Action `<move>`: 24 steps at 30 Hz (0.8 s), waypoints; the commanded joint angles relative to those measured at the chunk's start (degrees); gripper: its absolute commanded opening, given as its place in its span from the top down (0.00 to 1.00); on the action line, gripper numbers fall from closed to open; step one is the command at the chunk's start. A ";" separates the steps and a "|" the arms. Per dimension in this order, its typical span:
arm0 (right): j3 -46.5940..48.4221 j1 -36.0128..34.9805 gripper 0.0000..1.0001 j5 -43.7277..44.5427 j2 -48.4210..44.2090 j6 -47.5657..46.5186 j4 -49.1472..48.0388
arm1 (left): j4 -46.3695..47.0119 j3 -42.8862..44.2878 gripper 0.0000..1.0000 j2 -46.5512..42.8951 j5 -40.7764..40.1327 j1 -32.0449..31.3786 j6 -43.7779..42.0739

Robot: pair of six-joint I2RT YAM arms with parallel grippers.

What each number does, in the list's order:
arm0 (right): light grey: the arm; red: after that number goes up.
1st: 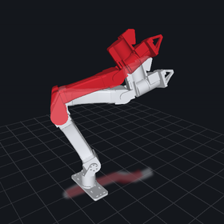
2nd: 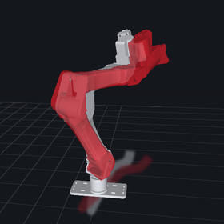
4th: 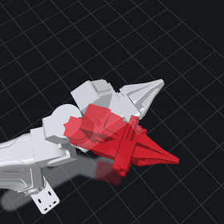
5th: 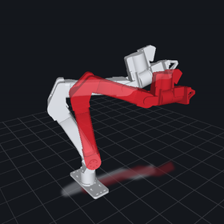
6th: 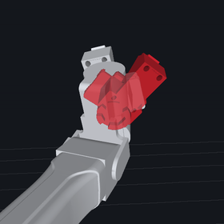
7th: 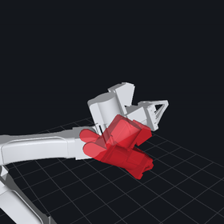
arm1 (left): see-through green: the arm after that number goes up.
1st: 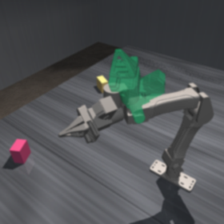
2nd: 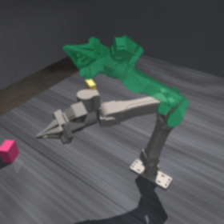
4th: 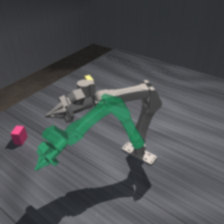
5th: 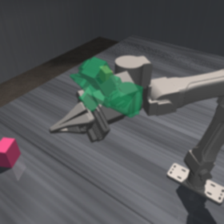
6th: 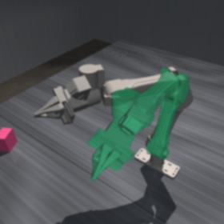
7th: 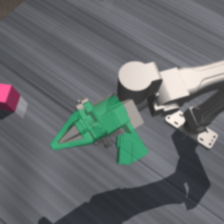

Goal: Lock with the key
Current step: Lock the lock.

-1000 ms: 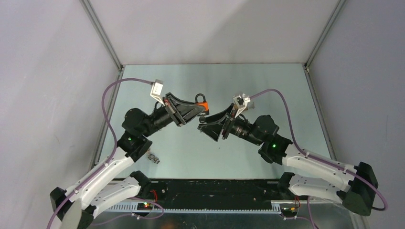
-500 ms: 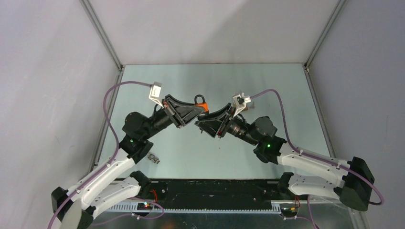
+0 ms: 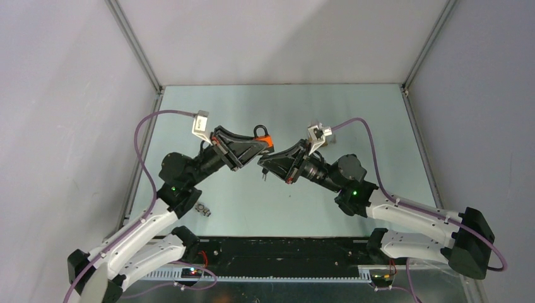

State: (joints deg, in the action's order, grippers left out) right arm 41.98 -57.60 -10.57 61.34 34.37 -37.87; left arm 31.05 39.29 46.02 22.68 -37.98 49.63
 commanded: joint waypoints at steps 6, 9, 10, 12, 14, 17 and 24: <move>-2.91 1.71 1.00 -5.04 -0.24 -4.45 -0.91 | 6.67 -0.95 1.00 -3.61 -7.43 -0.05 -2.99; -5.00 3.89 1.00 -11.68 -0.65 -5.60 -0.26 | 6.66 -1.74 1.00 -5.28 -11.24 -0.03 -6.46; -6.08 4.29 1.00 -12.82 -1.01 -5.53 -0.31 | 6.66 -2.21 1.00 -5.61 -12.94 0.04 -6.99; -7.51 5.33 1.00 -15.87 -1.68 -5.29 -0.06 | 6.66 -2.80 1.00 -6.38 -14.82 0.22 -8.02; -8.69 5.59 1.00 -18.27 -2.03 -5.13 0.20 | 6.70 -3.14 1.00 -6.97 -15.88 0.30 -8.83; -9.51 5.54 1.00 -22.30 -1.92 -5.09 1.07 | 6.74 -3.80 1.00 -7.39 -16.98 0.38 -9.69; -9.98 5.41 1.00 -29.14 0.58 -3.48 -0.09 | 9.35 -6.01 1.00 -9.05 -19.05 0.36 -11.45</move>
State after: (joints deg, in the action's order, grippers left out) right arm 34.52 -51.86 -27.38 61.45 31.27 -40.23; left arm 26.46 31.68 40.71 19.11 -40.47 43.18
